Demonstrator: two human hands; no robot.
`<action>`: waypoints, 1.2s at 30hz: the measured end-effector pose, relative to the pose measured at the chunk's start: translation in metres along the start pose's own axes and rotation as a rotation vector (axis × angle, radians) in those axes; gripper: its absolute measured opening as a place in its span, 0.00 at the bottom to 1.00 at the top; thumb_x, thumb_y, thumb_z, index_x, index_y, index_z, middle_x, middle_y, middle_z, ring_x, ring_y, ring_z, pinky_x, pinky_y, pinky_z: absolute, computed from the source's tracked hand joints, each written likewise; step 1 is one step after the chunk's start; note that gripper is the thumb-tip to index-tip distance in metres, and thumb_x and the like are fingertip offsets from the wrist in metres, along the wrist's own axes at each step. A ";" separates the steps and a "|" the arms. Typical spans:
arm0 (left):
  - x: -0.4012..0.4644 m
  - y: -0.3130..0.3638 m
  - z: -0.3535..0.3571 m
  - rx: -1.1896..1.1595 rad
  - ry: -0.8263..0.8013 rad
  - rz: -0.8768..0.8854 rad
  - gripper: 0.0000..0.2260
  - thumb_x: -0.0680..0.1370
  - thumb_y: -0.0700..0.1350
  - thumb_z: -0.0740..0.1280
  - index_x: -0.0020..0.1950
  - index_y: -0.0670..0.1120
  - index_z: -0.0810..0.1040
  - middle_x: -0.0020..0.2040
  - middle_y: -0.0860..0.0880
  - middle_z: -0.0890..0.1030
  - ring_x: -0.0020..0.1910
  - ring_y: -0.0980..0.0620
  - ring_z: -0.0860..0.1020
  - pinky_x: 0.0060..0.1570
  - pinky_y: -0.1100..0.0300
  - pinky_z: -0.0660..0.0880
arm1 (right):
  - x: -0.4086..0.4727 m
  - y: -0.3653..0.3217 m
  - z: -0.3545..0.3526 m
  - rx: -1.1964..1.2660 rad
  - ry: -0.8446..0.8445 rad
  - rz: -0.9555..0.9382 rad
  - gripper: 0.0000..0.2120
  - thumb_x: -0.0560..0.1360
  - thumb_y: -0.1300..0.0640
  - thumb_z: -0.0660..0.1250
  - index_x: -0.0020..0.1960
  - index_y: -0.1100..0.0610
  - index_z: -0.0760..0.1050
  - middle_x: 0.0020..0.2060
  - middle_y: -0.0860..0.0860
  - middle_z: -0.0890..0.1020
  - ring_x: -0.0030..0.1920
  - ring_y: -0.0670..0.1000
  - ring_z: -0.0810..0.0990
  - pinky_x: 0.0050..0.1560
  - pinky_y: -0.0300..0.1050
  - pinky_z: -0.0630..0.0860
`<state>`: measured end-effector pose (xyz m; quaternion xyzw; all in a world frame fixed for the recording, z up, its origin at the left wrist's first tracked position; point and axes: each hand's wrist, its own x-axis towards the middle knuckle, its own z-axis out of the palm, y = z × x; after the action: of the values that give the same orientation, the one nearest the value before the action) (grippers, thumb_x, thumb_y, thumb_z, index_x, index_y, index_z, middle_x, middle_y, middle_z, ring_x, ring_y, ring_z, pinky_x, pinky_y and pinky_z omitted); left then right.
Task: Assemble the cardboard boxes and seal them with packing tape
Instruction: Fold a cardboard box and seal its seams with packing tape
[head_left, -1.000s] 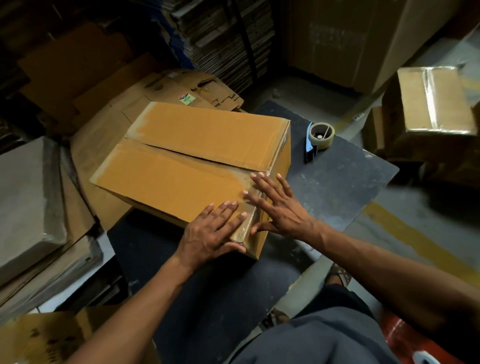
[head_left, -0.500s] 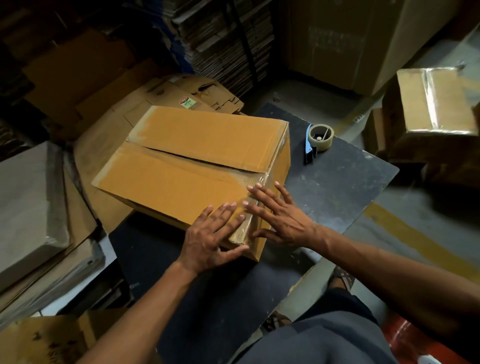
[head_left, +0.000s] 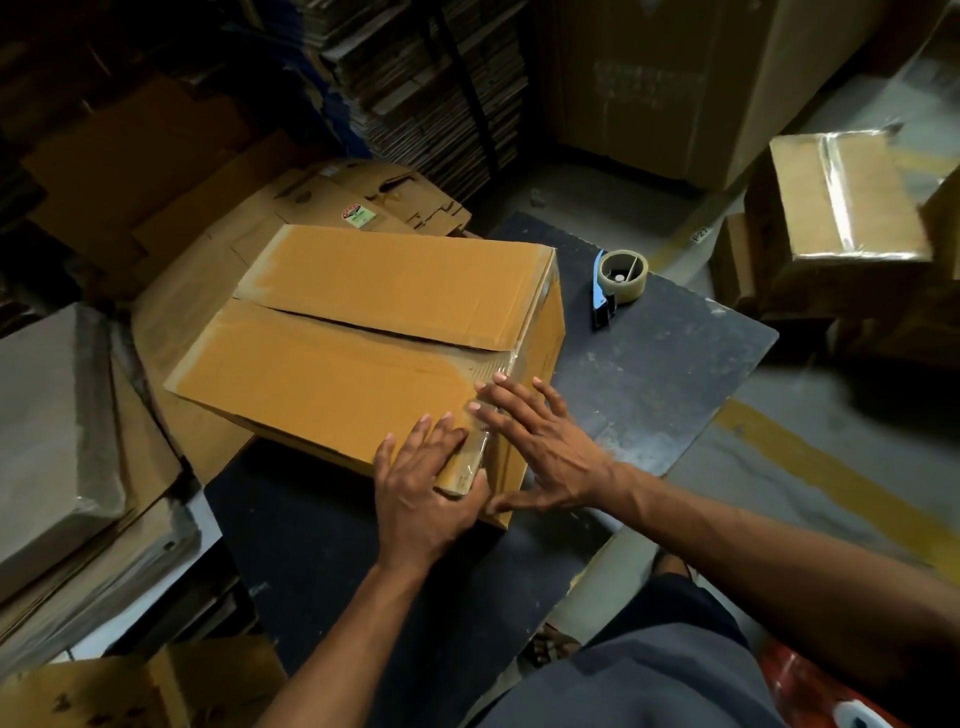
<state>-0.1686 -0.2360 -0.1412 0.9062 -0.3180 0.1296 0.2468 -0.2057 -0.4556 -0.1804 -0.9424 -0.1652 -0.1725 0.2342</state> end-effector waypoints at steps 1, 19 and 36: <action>0.001 0.000 -0.001 0.014 -0.004 -0.001 0.25 0.73 0.59 0.70 0.67 0.50 0.82 0.72 0.52 0.78 0.75 0.51 0.72 0.73 0.34 0.64 | 0.001 -0.002 0.004 -0.016 0.025 0.021 0.52 0.71 0.26 0.68 0.83 0.52 0.53 0.83 0.54 0.56 0.83 0.55 0.48 0.76 0.72 0.53; 0.001 -0.045 -0.022 -0.010 -0.124 0.286 0.40 0.72 0.69 0.71 0.74 0.44 0.75 0.74 0.45 0.75 0.76 0.48 0.72 0.75 0.42 0.66 | 0.001 -0.014 0.020 0.057 0.151 0.094 0.45 0.73 0.25 0.62 0.80 0.53 0.64 0.81 0.54 0.61 0.83 0.55 0.53 0.75 0.69 0.59; -0.023 0.000 -0.001 0.114 0.073 0.079 0.19 0.82 0.59 0.65 0.66 0.50 0.83 0.71 0.45 0.78 0.75 0.43 0.72 0.76 0.34 0.61 | 0.012 0.008 0.010 0.027 0.226 -0.063 0.25 0.81 0.41 0.67 0.73 0.52 0.75 0.73 0.54 0.75 0.77 0.57 0.68 0.62 0.59 0.74</action>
<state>-0.1863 -0.2232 -0.1496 0.9001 -0.3365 0.1903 0.2008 -0.1893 -0.4548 -0.1870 -0.9080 -0.1696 -0.2828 0.2585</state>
